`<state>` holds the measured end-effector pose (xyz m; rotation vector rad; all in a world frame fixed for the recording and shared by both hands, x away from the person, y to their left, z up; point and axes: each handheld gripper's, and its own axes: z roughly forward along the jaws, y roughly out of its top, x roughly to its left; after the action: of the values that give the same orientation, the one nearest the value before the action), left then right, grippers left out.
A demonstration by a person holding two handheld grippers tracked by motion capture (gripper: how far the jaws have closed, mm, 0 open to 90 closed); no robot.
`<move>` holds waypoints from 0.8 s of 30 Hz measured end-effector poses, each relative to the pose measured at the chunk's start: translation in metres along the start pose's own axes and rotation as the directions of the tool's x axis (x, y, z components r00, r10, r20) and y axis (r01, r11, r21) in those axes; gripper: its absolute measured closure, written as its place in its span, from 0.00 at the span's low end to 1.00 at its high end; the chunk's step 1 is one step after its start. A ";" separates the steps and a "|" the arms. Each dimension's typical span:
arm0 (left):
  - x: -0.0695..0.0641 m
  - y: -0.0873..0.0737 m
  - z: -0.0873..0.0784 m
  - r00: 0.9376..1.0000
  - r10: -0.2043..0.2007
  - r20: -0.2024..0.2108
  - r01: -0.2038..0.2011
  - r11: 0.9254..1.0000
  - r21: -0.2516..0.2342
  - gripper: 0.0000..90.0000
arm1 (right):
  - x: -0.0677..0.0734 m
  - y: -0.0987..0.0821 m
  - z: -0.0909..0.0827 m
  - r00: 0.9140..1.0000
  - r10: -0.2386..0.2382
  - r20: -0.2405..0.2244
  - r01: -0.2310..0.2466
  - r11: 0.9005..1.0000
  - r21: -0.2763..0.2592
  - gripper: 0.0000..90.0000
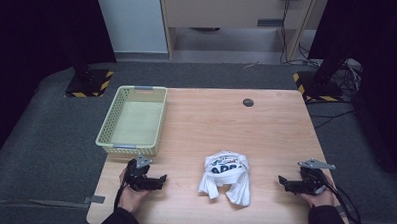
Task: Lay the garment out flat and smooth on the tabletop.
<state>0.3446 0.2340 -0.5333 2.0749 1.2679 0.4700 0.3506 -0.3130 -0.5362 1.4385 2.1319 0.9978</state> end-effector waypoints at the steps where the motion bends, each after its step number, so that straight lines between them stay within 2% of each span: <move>1: -0.001 0.001 -0.001 1.000 -0.006 0.001 0.006 1.000 0.006 0.06 | 0.001 0.001 -0.001 1.000 -0.005 -0.001 0.005 1.000 -0.001 0.03; 7: -0.004 0.004 -0.007 1.000 -0.013 -0.003 0.013 1.000 -0.015 0.07 | 0.004 0.004 -0.005 1.000 -0.011 -0.004 0.011 1.000 -0.009 0.03; 9: -0.006 0.005 -0.009 0.999 -0.032 0.014 0.032 0.999 -0.017 0.06 | 0.005 0.006 -0.007 1.000 -0.010 -0.014 0.010 1.000 -0.016 0.04; 15: -0.012 0.008 -0.014 0.999 -0.028 0.023 0.029 0.999 -0.029 0.06 | 0.006 0.009 -0.010 1.000 -0.015 -0.019 0.014 1.000 -0.027 0.04; 20: -0.016 0.011 -0.019 0.998 -0.047 0.038 0.049 0.998 -0.046 0.07 | 0.009 0.013 -0.013 0.999 -0.023 -0.022 0.022 0.999 -0.042 0.04; 24: -0.021 0.015 -0.024 0.997 -0.049 0.052 0.052 0.997 -0.065 0.07 | 0.010 0.017 -0.017 1.000 -0.010 -0.030 0.008 0.998 -0.058 0.05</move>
<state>0.3306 0.2192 -0.5050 1.9827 1.2554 0.4285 0.3466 -0.3057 -0.5119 1.3942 2.1103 1.0759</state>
